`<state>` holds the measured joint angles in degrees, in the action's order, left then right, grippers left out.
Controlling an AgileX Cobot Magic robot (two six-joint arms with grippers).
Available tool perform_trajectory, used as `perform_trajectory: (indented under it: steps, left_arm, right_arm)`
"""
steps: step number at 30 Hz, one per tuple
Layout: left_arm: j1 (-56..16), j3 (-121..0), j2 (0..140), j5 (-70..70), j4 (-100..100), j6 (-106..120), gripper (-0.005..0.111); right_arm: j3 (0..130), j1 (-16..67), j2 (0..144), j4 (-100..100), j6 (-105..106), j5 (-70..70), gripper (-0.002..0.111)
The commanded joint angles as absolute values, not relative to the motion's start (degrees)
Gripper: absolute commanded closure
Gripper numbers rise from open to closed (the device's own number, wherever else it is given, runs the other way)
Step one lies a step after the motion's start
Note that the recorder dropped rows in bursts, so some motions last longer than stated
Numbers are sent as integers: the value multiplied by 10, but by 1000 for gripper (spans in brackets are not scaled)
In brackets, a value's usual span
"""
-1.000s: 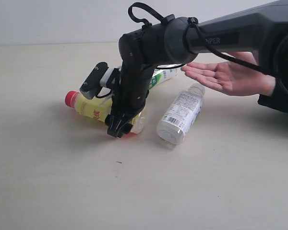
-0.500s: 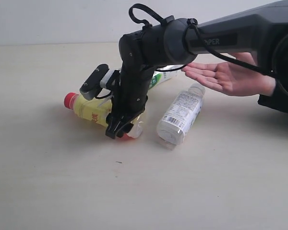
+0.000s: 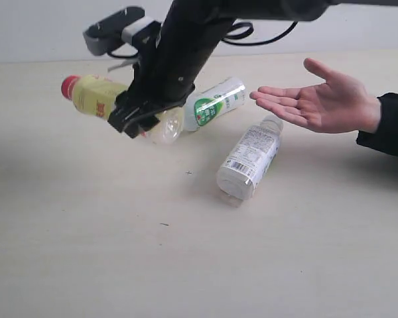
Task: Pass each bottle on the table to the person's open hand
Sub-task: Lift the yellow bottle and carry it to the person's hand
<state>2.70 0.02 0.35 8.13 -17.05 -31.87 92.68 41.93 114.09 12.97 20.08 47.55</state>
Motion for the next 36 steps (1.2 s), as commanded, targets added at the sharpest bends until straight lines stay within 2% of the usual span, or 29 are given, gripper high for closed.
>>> perform_trajectory:
  steps: [1, 5, 8, 13, 23, 36]
  left_arm:
    - [28, 0, 0, 80, -172, -319, 107]
    - [28, 0, 0, 80, -172, -319, 107]
    - [28, 0, 0, 80, -172, -319, 107]
    - [28, 0, 0, 80, -172, -319, 107]
    - [28, 0, 0, 80, -172, -319, 107]
    - [28, 0, 0, 80, -172, -319, 107]
  right_arm:
    - [931, 420, 1070, 13, 92, 511, 108]
    - [928, 392, 1022, -152, -60, 580, 108]
    - [896, 343, 989, -142, -81, 586, 108]
    - [749, 244, 926, -152, -159, 530, 108]
    - [610, 238, 901, -159, -223, 420, 108]
    - [604, 238, 901, -157, -226, 450, 108]
